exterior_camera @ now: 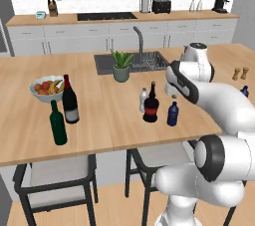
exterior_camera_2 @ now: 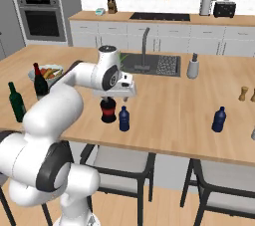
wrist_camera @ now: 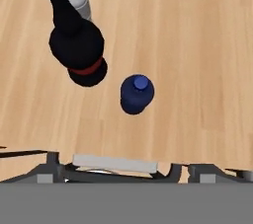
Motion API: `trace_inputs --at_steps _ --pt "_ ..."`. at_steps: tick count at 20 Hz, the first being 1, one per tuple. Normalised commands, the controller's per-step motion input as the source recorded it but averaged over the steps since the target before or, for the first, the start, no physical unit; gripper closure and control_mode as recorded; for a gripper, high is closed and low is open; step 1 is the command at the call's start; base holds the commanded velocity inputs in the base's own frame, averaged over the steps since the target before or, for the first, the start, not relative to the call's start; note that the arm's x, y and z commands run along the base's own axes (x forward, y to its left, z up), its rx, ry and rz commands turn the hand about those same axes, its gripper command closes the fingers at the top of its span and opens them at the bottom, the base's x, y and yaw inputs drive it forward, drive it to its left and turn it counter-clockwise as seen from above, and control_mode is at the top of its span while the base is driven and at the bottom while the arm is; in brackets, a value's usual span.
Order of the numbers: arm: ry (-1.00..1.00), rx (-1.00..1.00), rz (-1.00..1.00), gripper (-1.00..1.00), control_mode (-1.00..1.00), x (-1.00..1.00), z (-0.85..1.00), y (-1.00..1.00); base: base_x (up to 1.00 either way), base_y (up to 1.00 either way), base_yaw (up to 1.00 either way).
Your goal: Move the plastic bottles in the middle to the plastics group, and the glass bottles in the middle to the glass group.
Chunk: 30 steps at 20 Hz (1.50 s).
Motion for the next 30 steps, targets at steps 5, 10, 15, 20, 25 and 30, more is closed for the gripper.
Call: trace_inputs --at_steps 5,10,15,20,25,30 --pt "-0.02 0.0 0.14 -1.0 -1.0 0.32 -0.48 -0.02 0.0 0.0 0.0" --pt "0.0 0.0 0.11 -1.0 -1.0 0.27 -0.23 -0.01 0.0 0.0 0.0" --pt "0.0 0.0 0.08 -1.0 -1.0 0.12 -0.01 -0.1 0.0 0.0 0.0" --pt "0.01 0.0 0.04 -1.0 -1.0 0.05 -0.05 -0.09 0.0 0.0 0.0" --pt "0.01 0.0 0.04 -1.0 -1.0 0.04 -0.34 0.0 0.0 0.0 0.0" --pt "0.0 0.0 0.03 -1.0 -1.0 0.07 -0.34 0.0 0.0 0.0 0.0"
